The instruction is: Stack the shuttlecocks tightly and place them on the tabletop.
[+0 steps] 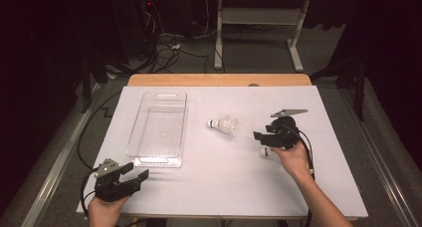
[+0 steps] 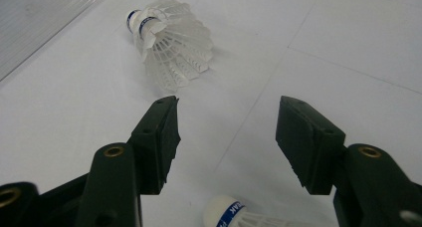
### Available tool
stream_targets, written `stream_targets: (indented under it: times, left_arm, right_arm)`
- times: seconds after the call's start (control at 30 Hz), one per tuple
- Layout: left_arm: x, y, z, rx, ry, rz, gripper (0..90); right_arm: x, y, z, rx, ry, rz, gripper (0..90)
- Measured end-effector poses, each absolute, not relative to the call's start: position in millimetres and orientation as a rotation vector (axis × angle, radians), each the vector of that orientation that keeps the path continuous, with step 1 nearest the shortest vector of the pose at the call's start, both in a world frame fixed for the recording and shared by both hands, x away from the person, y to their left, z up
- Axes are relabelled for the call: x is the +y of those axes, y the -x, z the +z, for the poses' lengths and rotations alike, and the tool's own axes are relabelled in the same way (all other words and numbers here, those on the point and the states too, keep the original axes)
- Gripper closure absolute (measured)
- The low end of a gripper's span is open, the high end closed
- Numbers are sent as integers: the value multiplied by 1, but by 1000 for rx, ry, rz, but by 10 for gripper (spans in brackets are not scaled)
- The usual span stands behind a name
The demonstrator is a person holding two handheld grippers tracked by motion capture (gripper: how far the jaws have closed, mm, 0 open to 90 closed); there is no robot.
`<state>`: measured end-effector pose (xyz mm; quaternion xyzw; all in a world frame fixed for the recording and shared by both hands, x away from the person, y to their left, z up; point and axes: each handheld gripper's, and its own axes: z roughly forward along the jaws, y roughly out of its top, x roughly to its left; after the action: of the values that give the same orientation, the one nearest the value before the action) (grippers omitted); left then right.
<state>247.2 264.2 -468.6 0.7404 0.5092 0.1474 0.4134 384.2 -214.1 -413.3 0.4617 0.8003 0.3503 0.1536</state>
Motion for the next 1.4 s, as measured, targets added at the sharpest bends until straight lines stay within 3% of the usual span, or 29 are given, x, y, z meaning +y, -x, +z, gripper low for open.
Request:
stream_targets:
  times: [1.4]
  left_arm:
    - [264,-247,-469,1284,-1861,372,338]
  right_arm:
    - [-254,-365,-413,2231,-1418,993,449]
